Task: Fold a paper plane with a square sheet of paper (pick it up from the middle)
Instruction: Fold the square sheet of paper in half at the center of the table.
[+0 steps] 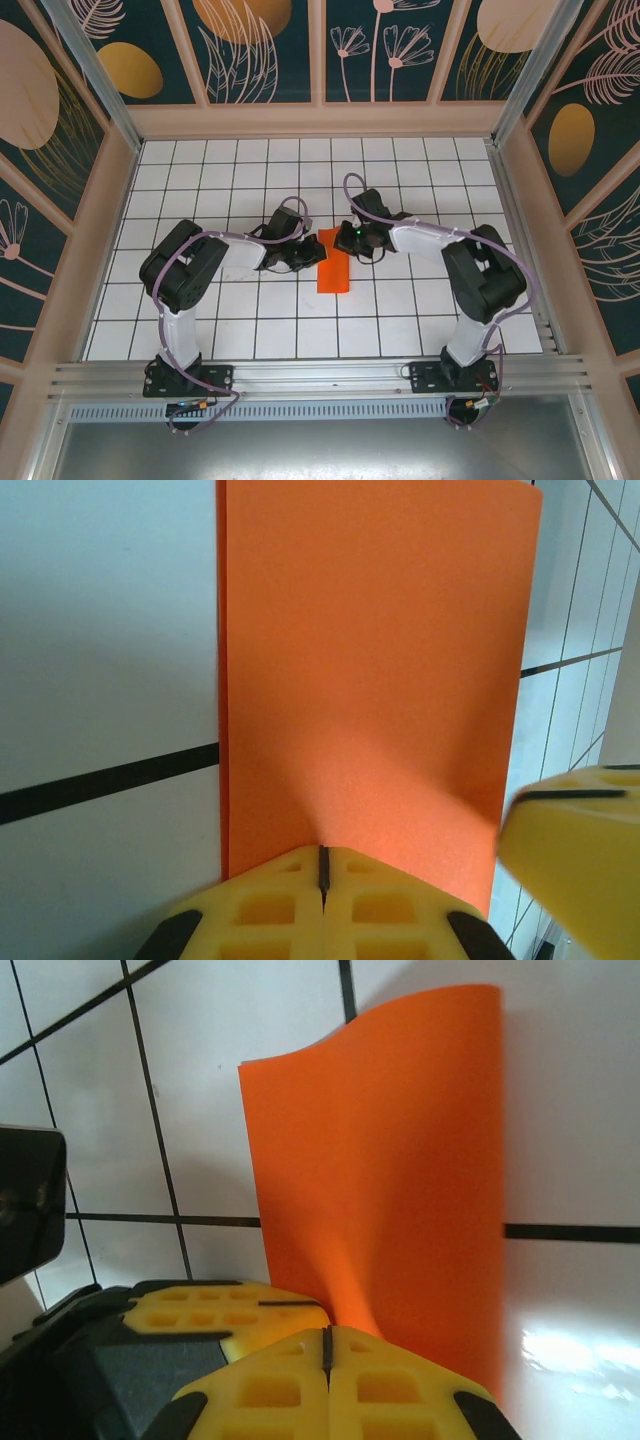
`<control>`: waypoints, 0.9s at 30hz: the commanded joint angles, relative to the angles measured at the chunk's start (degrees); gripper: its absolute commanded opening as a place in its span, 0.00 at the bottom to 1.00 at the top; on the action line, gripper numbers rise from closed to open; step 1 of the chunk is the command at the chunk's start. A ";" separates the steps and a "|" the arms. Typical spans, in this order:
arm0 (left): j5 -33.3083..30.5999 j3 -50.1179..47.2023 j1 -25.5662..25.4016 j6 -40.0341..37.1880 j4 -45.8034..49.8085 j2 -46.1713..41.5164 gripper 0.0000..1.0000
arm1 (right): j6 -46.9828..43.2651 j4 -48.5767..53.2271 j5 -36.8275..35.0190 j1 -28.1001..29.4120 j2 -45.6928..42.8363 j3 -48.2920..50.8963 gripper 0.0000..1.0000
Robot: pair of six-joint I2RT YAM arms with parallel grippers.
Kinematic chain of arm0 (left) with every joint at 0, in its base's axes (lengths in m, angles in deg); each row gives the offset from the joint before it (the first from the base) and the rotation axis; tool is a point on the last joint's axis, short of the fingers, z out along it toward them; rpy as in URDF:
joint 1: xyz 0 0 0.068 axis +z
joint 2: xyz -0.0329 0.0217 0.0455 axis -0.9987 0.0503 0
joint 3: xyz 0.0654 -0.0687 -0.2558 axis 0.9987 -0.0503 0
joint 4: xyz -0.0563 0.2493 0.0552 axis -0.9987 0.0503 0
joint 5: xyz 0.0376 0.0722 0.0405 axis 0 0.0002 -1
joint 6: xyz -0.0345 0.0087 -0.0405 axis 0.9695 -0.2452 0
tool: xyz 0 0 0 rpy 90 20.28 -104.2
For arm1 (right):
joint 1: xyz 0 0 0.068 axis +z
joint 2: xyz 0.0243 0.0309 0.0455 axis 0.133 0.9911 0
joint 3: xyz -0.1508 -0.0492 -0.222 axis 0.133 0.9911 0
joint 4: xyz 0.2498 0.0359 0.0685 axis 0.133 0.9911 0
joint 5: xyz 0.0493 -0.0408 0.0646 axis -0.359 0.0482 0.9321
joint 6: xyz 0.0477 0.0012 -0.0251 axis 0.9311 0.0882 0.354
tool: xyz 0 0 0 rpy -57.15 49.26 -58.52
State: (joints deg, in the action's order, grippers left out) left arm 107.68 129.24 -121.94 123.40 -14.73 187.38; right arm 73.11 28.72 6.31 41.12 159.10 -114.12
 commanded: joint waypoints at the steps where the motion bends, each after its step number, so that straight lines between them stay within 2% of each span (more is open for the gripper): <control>1: -5.78 -3.17 -0.24 -0.73 9.00 5.67 0.00 | 0.59 -0.10 1.80 1.16 3.23 -2.75 0.00; 12: -7.08 -3.59 -0.20 0.86 10.70 6.37 0.00 | -2.60 3.87 -0.02 0.55 7.13 -1.88 0.00; 18: -8.49 -4.70 -0.22 2.74 11.46 6.75 0.00 | -7.30 4.29 -0.34 -1.83 4.61 3.18 0.00; 27: -10.88 -5.77 -0.26 3.02 13.57 7.03 0.00 | -15.73 2.91 -0.51 -8.93 -1.09 10.25 0.00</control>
State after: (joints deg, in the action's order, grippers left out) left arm 106.79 128.25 -121.94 126.68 -15.78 187.57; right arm 61.79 26.58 10.29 34.86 159.23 -107.13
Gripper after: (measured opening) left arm 0.065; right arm 0.058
